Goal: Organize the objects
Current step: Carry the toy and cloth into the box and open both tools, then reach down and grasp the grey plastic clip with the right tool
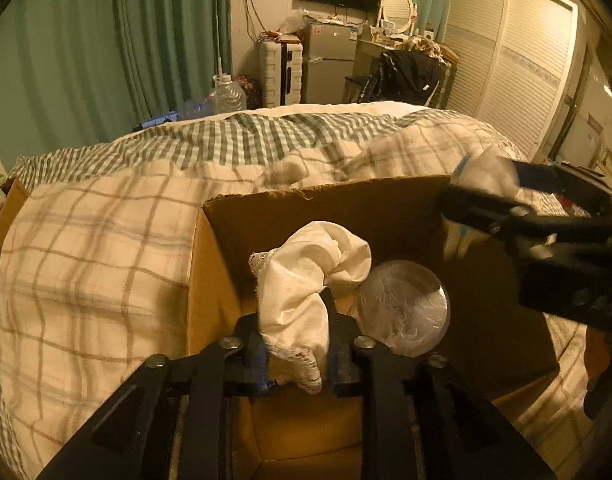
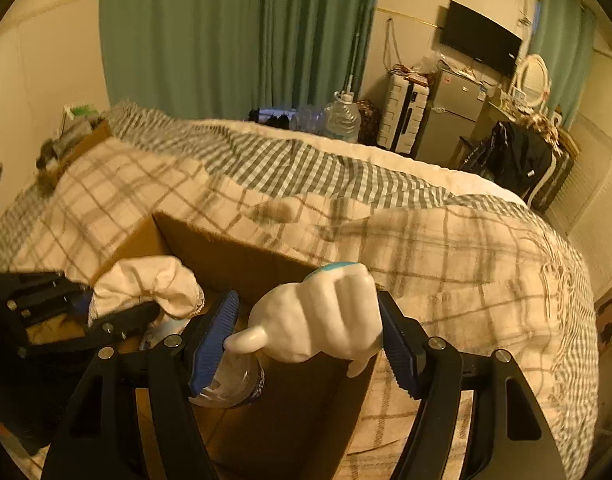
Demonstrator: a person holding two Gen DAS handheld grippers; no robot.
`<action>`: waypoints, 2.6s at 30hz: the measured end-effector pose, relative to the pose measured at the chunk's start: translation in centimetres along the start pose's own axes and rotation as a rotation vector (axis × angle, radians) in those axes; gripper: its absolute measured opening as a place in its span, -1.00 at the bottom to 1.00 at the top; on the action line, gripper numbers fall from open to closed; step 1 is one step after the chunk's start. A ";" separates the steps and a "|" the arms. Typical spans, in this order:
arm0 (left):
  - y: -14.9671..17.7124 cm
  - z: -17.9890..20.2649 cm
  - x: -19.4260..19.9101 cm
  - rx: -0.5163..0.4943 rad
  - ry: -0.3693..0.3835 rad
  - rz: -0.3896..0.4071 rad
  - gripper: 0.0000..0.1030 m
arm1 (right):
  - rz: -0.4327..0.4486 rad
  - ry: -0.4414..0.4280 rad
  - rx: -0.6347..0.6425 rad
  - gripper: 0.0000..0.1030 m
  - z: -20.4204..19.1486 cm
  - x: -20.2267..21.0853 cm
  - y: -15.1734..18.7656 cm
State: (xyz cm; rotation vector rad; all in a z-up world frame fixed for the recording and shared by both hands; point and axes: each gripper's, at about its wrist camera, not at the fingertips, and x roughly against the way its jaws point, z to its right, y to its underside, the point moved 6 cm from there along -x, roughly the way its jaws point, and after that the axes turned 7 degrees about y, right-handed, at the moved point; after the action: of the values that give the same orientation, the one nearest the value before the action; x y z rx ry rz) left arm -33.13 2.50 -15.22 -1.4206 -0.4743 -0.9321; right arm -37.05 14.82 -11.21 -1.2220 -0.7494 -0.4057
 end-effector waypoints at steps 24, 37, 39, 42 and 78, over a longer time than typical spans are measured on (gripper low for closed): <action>7.1 4.0 20.0 -0.089 -0.094 0.069 1.00 | 0.207 0.131 0.137 0.75 1.8 28.3 5.0; 17.1 3.0 25.4 0.139 -0.200 0.177 1.00 | 0.143 0.111 0.326 0.75 -3.5 30.2 17.8; 18.5 3.0 25.1 0.158 -0.231 0.191 1.00 | 0.127 0.087 0.346 0.75 -4.4 29.5 19.7; 20.6 3.4 24.3 0.162 -0.263 0.182 1.00 | 0.063 0.017 0.390 0.75 -6.6 28.1 22.7; 25.4 0.8 21.5 0.245 -0.233 0.073 1.00 | -0.126 -0.129 0.618 -0.40 -16.0 21.2 27.8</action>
State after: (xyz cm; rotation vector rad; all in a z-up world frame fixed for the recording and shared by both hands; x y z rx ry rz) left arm -0.73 -5.02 -14.29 -1.3175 -0.6818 -0.6284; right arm 0.60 10.78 -17.89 -0.6250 -0.9763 -0.1736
